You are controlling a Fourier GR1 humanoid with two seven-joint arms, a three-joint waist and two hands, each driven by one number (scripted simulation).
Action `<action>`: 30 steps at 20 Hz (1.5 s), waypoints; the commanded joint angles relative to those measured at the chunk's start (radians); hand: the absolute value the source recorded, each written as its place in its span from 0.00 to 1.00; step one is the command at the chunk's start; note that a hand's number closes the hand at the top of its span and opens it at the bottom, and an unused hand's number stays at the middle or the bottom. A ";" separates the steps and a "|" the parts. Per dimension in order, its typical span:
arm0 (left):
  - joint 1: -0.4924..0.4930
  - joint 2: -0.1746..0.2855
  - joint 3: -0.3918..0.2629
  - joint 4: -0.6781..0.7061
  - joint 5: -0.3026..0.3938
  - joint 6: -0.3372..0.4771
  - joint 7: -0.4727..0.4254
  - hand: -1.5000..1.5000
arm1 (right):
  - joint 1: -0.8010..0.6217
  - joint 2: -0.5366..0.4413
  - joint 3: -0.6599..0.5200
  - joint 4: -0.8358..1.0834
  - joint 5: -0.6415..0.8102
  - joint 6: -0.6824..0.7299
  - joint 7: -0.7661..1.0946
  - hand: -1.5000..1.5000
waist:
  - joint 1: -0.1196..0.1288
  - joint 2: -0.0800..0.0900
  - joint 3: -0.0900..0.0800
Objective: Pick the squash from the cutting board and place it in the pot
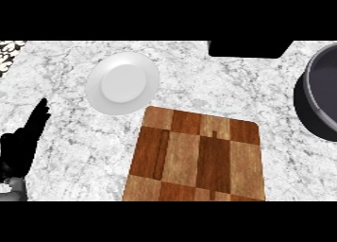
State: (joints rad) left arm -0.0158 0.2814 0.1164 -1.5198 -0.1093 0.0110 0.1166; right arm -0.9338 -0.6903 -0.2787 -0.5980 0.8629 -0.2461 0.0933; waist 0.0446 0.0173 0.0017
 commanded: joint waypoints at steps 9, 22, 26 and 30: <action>-0.023 -0.003 0.000 0.007 0.000 -0.011 -0.031 0.50 | -0.079 -0.036 -0.114 0.339 -0.056 -0.044 -0.148 0.00 | 0.041 0.021 0.004; -0.003 -0.018 -0.010 -0.011 -0.007 -0.008 -0.012 0.50 | -0.110 0.018 -0.331 0.310 -0.281 -0.150 -0.444 0.00 | 0.025 0.012 0.006; 0.022 -0.016 -0.002 -0.049 -0.001 -0.007 0.013 0.50 | -0.067 -0.002 -0.445 0.315 -0.406 -0.094 -0.550 0.00 | 0.008 0.003 0.005; -0.012 0.007 0.018 -0.050 -0.002 -0.011 0.055 0.50 | -0.107 -0.051 -0.457 0.364 -0.432 0.032 -0.513 0.00 | 0.003 0.002 0.002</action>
State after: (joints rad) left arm -0.0090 0.2748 0.1190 -1.5564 -0.1146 0.0003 0.1346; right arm -1.0402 -0.7146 -0.6924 -0.2584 0.4856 -0.2924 -0.3924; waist 0.0558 0.0220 0.0048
